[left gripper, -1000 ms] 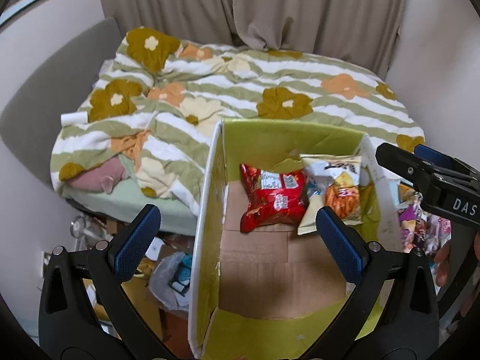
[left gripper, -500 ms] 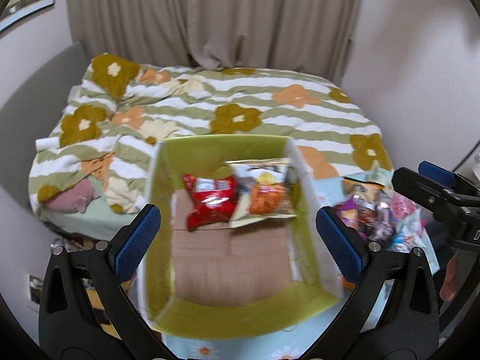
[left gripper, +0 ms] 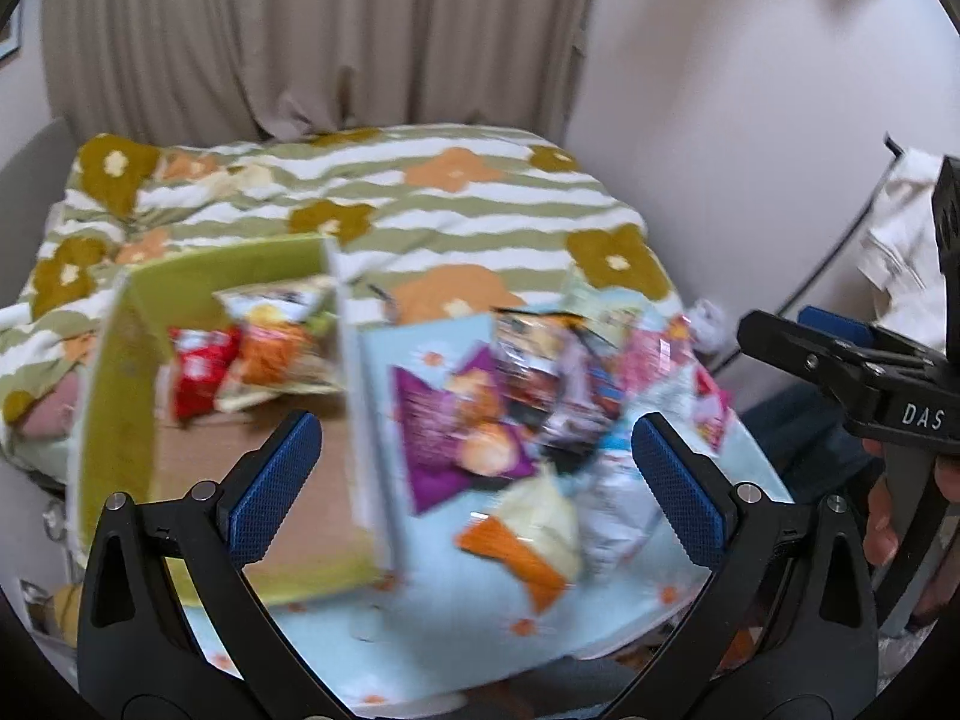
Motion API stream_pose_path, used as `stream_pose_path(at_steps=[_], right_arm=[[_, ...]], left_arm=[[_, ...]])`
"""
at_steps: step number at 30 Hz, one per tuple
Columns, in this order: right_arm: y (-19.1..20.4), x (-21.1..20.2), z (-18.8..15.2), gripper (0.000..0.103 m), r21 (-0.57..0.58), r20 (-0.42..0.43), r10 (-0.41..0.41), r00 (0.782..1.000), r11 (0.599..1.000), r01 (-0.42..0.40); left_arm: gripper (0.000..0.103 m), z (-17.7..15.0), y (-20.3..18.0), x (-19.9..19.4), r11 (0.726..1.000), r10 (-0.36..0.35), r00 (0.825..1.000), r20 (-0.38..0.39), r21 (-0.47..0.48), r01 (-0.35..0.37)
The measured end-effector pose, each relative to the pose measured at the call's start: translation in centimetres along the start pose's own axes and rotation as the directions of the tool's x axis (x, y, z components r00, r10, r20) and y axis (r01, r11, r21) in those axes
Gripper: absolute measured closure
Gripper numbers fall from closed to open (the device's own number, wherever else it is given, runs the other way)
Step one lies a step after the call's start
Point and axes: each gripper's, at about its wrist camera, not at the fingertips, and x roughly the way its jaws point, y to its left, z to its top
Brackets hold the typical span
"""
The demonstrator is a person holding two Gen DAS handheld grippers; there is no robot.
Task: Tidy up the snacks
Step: 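Grasp the blue-white snack bag with the left tool while the right tool grasps the silver bag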
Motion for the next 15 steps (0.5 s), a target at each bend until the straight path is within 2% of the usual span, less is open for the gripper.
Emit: stream_pose_path(at_steps=[9, 15], right_arm=[[-7.2, 0.9, -3.3, 0.000, 0.004, -0.036, 0.016, 0.999, 1.000, -0.016], [-9.9, 3.3, -5.0, 0.000, -0.006, -0.084, 0.037, 0.996, 0.999, -0.038]], left_arm=[[0.000, -3.7, -7.6, 5.5, 0.999, -0.001, 0.995, -0.101, 0.031, 0.004], [0.000, -6.0, -9.9, 9.7, 0.998, 0.016, 0.988, -0.151, 0.055, -0.008]])
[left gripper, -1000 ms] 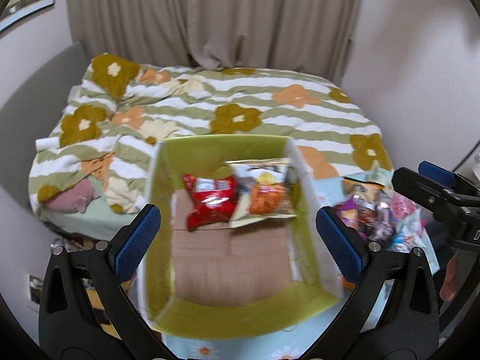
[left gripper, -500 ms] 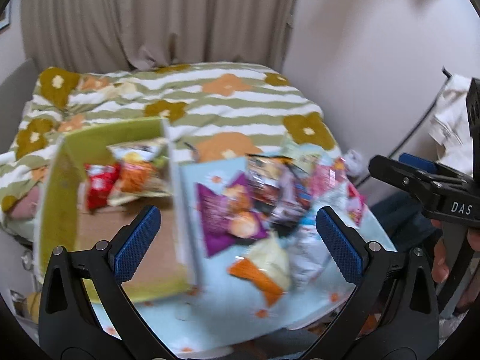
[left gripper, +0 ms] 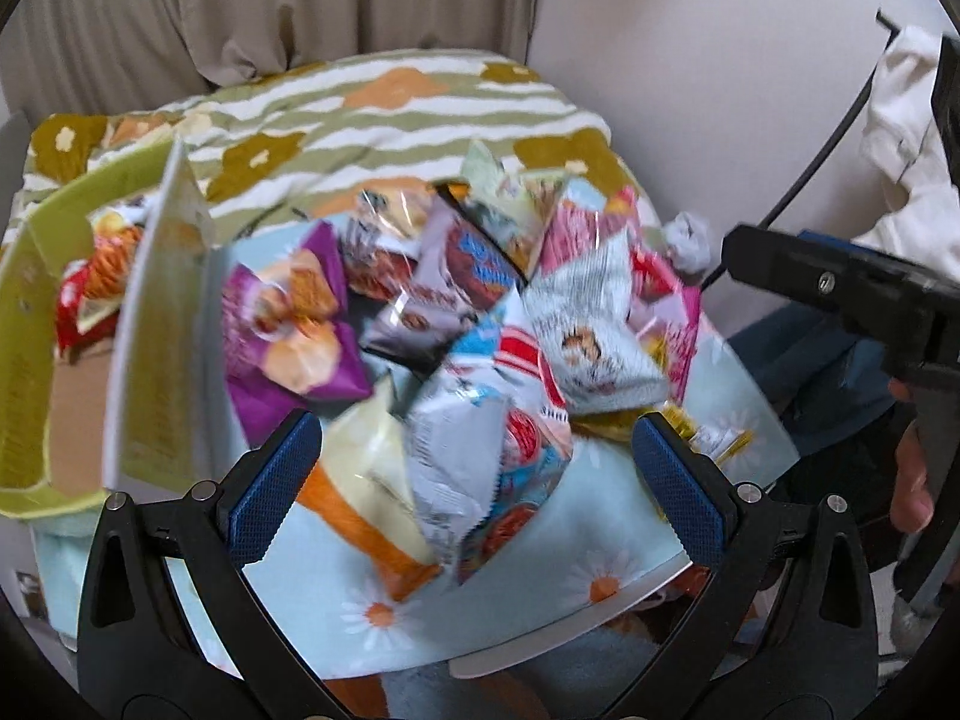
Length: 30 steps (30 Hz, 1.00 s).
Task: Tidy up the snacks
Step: 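Grasp the blue-white snack bag with the left tool while the right tool grasps the silver bag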
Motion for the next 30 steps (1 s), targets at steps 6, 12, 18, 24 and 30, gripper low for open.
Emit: stream_pose_path(at_steps=[6, 12, 18, 24, 30], right_arm=[[-1.1, 3.8, -1.1, 0.000, -0.014, -0.055, 0.039, 0.998, 0.999, -0.040], [-1.4, 6.9, -1.8, 0.000, -0.004, -0.096, 0.066, 0.993, 0.998, -0.066], [-0.8, 8.5, -2.3, 0.004, -0.031, -0.131, 0.065, 0.989, 0.997, -0.069], [-0.3, 9.6, -2.2, 0.011, -0.059, -0.146, 0.077, 0.986, 0.995, -0.086], [0.5, 10.6, -2.2, 0.015, -0.090, -0.159, 0.099, 0.982, 0.989, -0.115]], left_arm=[[0.000, -1.4, -0.5, 3.4, 0.999, 0.039, 0.999, -0.038, -0.006, -0.039], [0.000, -2.2, -0.5, 5.7, 0.998, 0.067, 0.996, -0.054, -0.011, -0.067], [0.023, -2.8, -0.6, 6.2, 0.997, 0.074, 0.996, -0.051, 0.015, -0.073], [0.037, -2.8, -0.3, 5.3, 0.997, 0.073, 0.997, -0.030, 0.004, -0.073], [0.042, -2.7, 0.3, 4.5, 0.995, 0.094, 0.996, -0.011, -0.020, -0.094]])
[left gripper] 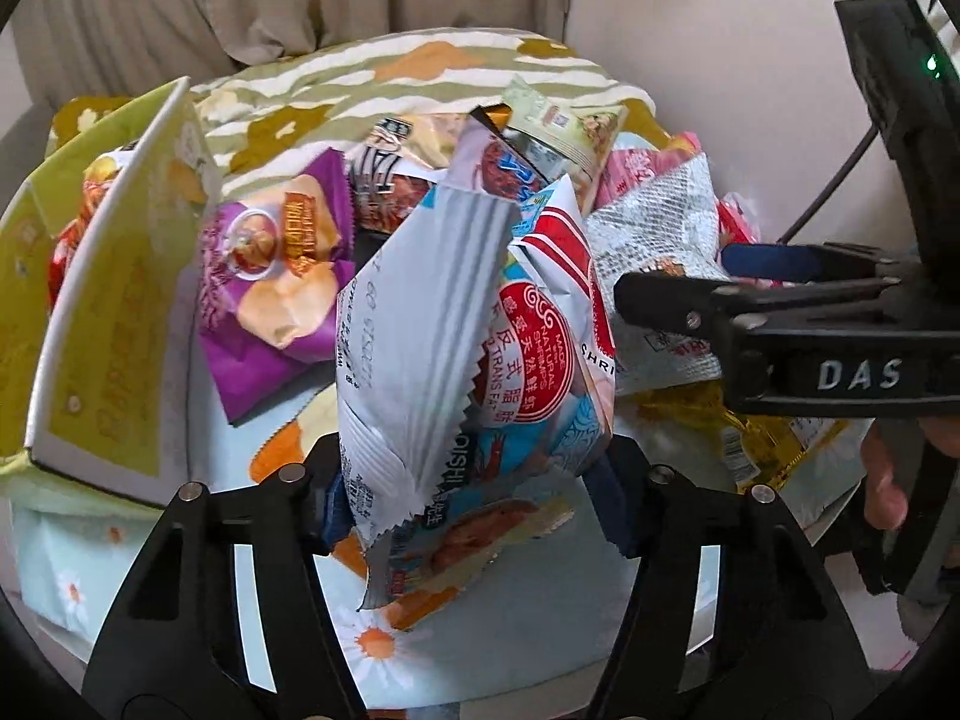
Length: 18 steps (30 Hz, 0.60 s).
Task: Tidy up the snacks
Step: 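Grasp the blue-white snack bag with the left tool while the right tool grasps the silver bag, then drop the blue-white bag into the box while the right tool drops the silver bag in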
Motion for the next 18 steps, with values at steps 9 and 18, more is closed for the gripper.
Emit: stream_pose_path(at_steps=[9, 18], right_arm=[[0.8, 1.8, 0.0, 0.018, -0.033, -0.024, 0.018, 1.000, 0.999, -0.019], [0.7, 2.9, -0.1, 0.039, -0.022, -0.046, 0.062, 0.997, 0.998, -0.063]], left_arm=[[0.044, 0.1, 1.0, -1.3, 0.999, 0.015, 0.999, 0.035, -0.033, -0.014], [0.045, -0.1, 1.1, -2.0, 0.999, 0.019, 0.999, 0.051, -0.048, -0.017]])
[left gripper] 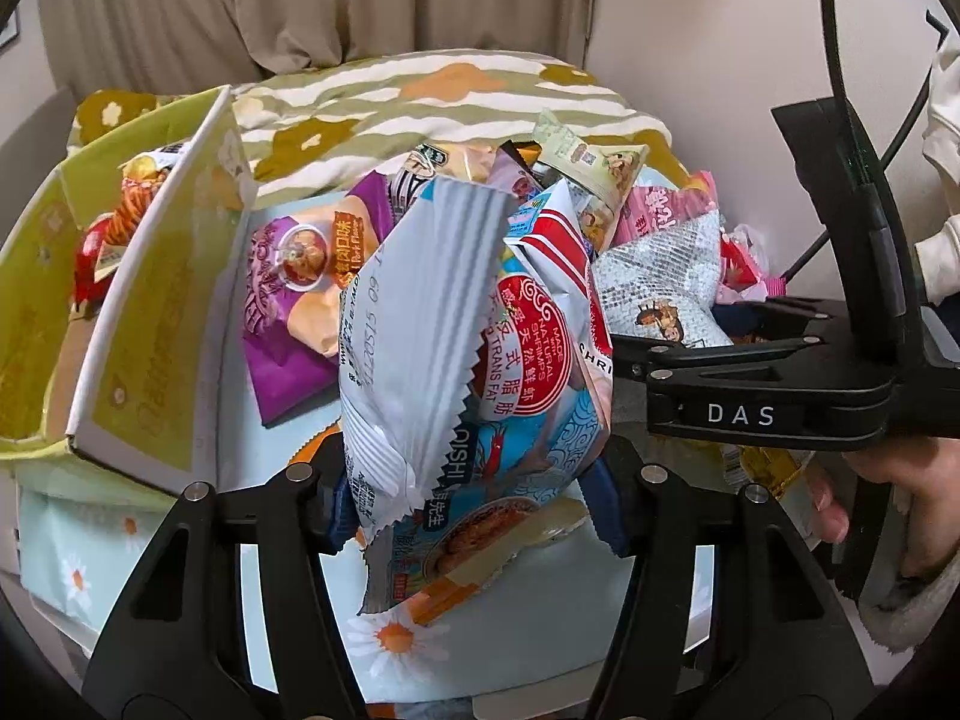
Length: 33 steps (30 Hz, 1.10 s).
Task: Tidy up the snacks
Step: 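Drop the blue-white bag into the box while the right tool drops the silver bag in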
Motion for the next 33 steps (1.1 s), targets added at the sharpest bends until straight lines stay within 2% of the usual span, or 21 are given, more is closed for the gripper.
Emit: stream_pose_path(at_steps=[5, 14, 19, 22, 25, 33], right_arm=[[0.3, -1.4, -0.4, 0.045, -0.005, 0.020, 0.003, 1.000, 1.000, -0.003], [1.8, -6.4, 0.2, 0.045, -0.024, 0.090, 0.006, 0.996, 1.000, -0.004], [4.0, -9.3, 1.7, 0.045, -0.047, 0.127, 0.024, 0.992, 0.999, -0.018], [6.3, -10.5, 3.1, 0.045, -0.066, 0.152, 0.047, 0.987, 0.997, -0.037], [8.8, -10.9, 4.8, 0.045, -0.085, 0.175, 0.079, 0.981, 0.994, -0.064], [16.3, -8.8, 9.7, 0.045, -0.134, 0.194, 0.142, 0.971, 0.984, -0.117]], left_arm=[[0.045, 0.3, 0.2, -0.7, 1.000, 0.000, 1.000, 0.009, -0.012, 0.001], [0.045, 2.0, 0.5, -3.7, 0.999, -0.017, 0.998, 0.055, -0.031, 0.018], [0.045, 3.7, 2.3, -6.4, 0.998, -0.016, 0.996, 0.087, -0.062, 0.021], [0.045, 4.8, 4.6, -7.9, 0.995, -0.011, 0.995, 0.102, -0.098, 0.021], [0.045, 5.8, 7.5, -9.3, 0.993, 0.029, 0.992, 0.121, -0.121, -0.014], [0.045, 7.9, 18.0, -10.8, 0.974, 0.119, 0.986, 0.114, -0.205, -0.093]])
